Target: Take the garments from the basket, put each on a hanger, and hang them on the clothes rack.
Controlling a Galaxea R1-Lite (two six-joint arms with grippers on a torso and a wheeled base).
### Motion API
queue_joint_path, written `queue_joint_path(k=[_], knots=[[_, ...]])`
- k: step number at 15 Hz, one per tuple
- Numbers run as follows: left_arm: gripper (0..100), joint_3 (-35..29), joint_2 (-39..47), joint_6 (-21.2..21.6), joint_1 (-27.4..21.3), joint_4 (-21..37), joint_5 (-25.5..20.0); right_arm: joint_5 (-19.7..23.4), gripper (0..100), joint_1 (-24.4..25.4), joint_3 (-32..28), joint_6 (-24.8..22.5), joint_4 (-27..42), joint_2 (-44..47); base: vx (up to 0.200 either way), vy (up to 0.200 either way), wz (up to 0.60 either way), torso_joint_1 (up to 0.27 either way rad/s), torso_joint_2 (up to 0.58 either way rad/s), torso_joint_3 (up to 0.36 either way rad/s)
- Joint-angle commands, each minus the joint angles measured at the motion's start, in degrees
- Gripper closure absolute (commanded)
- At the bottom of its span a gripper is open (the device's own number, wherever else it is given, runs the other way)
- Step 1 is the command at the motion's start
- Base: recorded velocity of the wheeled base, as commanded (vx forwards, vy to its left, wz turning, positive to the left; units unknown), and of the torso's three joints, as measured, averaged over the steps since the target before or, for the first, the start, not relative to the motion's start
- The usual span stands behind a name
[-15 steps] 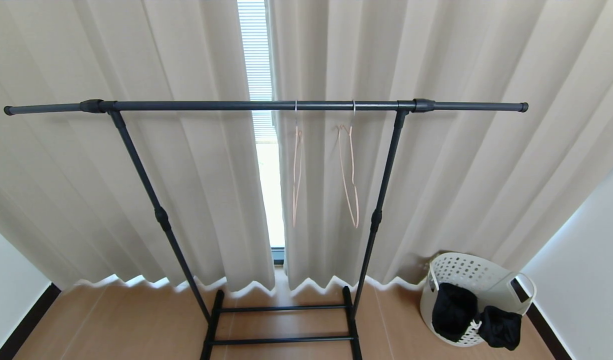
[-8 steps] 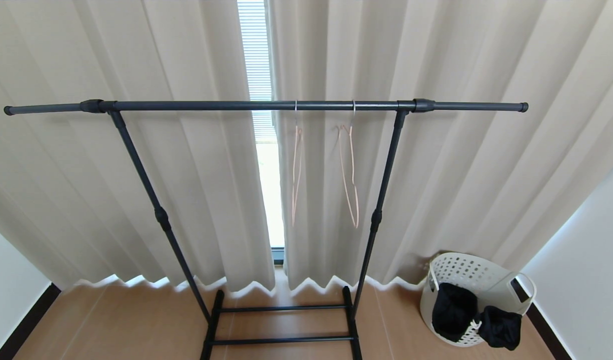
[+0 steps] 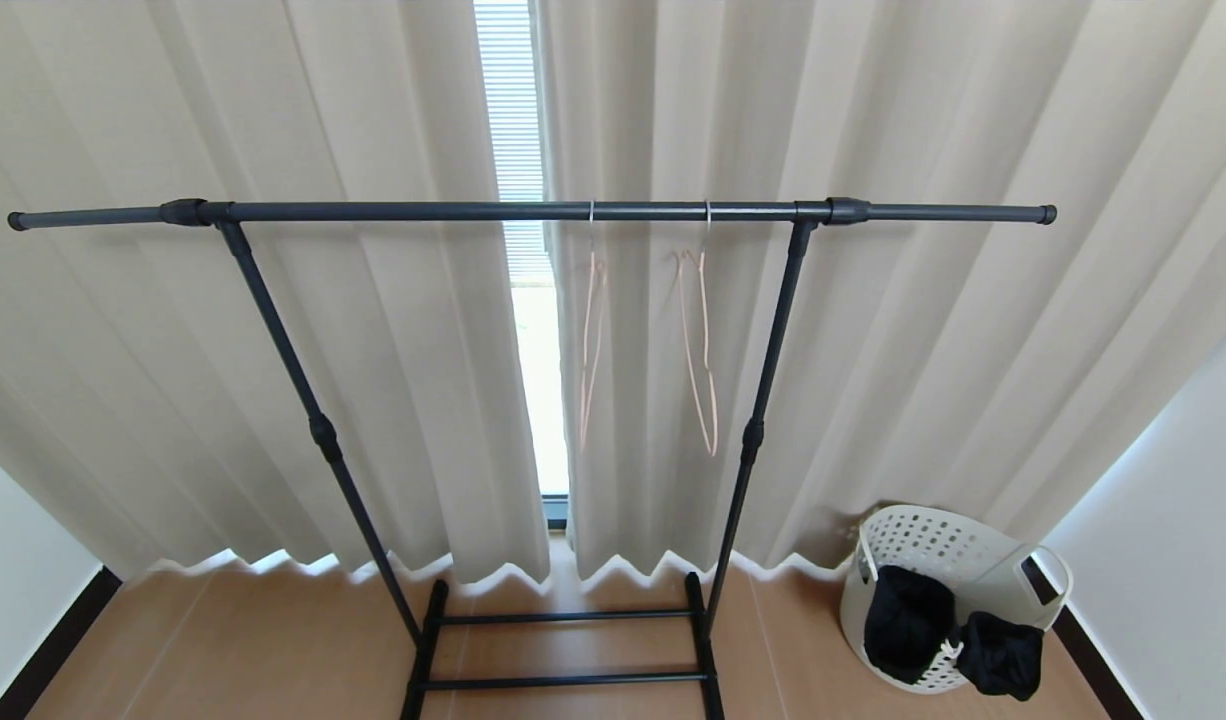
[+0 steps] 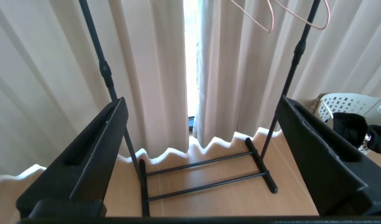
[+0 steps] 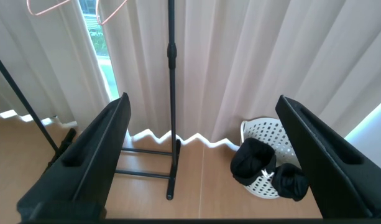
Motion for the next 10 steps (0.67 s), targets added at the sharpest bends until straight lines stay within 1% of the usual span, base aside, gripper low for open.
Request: queue_joint_path(k=[1, 10], knots=[[0, 0.0, 0.0, 0.0, 0.0, 0.0, 0.0, 0.1, 0, 0.0, 0.0, 0.0, 0.0, 0.0, 0.000, 0.000, 0.00, 0.000, 0.00, 0.000], [0, 0.0, 0.1, 0.2, -0.1, 0.0, -0.2, 0.1, 0, 0.1, 0.0, 0.4, 0.0, 0.1, 0.000, 0.000, 0.00, 0.000, 0.00, 0.000]])
